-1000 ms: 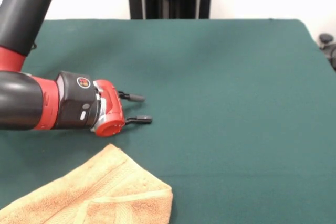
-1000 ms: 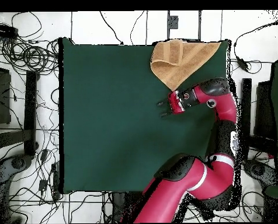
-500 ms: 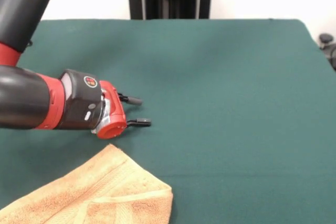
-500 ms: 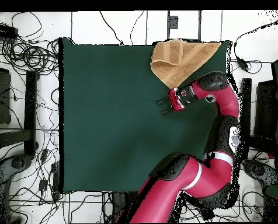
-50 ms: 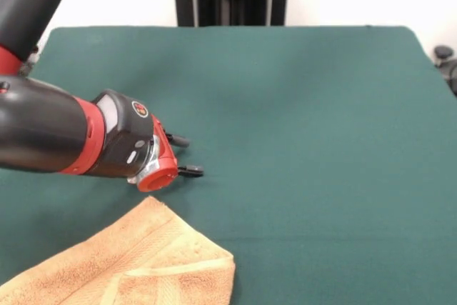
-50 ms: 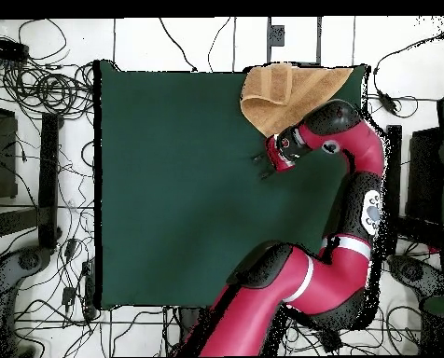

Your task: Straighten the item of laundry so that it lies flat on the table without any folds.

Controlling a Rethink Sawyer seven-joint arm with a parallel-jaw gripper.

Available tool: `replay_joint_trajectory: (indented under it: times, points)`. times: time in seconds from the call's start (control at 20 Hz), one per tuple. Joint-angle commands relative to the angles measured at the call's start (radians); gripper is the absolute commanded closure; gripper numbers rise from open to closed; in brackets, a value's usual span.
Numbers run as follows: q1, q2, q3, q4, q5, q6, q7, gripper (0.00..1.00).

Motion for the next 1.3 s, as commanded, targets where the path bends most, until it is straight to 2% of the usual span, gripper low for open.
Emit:
replay_joint_trajectory:
  times: [0.05,0.8,1.3]
  points:
    - [0.015,0.003,0.046,-0.013,-0.074,-0.305,0.063,0.00]
    - [0.022,-0.059,0.054,0.007,-0.048,-0.252,0.156,0.00]
    - [0.052,-0.093,0.064,0.012,-0.033,-0.285,0.213,0.00]
